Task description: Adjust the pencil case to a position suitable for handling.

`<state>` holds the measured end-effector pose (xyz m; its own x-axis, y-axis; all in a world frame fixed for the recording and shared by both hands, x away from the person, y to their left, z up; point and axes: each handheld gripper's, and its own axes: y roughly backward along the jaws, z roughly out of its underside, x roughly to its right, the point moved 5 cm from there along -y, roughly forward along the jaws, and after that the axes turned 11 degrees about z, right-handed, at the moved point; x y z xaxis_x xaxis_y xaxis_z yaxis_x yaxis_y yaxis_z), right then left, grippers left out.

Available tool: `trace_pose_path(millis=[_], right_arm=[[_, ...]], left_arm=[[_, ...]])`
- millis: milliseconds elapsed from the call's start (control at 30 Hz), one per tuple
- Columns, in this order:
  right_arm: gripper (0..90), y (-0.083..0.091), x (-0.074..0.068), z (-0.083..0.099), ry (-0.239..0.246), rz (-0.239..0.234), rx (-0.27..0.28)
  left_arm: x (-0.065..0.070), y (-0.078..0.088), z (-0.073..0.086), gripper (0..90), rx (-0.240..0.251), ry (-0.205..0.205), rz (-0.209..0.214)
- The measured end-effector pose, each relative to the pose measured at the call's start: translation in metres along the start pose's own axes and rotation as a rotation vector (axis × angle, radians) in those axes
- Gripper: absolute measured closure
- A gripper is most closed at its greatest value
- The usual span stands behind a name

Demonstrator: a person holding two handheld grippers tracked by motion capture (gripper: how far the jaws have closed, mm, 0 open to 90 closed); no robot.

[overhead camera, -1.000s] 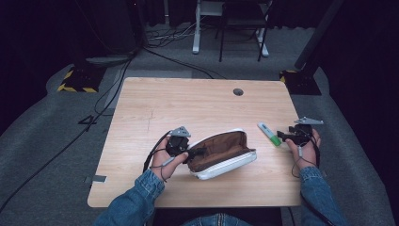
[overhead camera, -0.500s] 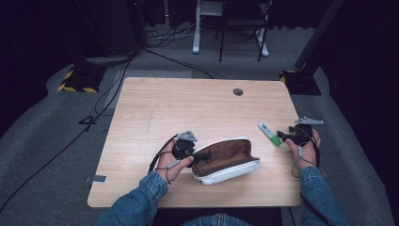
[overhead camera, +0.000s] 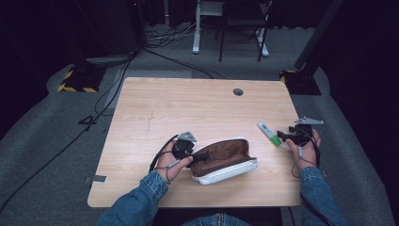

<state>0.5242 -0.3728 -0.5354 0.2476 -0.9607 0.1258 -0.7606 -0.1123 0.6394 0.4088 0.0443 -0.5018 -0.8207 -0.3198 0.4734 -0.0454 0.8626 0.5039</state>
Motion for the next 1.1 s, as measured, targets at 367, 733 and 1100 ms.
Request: trace_pose_path(millis=[367,733,1100], right_arm=[[33.4,0.0,0.0,0.0,-0.002,-0.002,-0.003],[33.4,0.0,0.0,0.0,-0.001,-0.003,-0.002],[33.4,0.001,-0.001,0.0,0.003,-0.004,-0.001]], left_arm=[[-0.009,0.003,0.005,80.0,-0.03,-0.016,-0.037],[-0.012,0.005,0.004,37.5,-0.009,-0.027,-0.151],[-0.006,0.016,-0.001,27.1,0.035,-0.083,-0.192]])
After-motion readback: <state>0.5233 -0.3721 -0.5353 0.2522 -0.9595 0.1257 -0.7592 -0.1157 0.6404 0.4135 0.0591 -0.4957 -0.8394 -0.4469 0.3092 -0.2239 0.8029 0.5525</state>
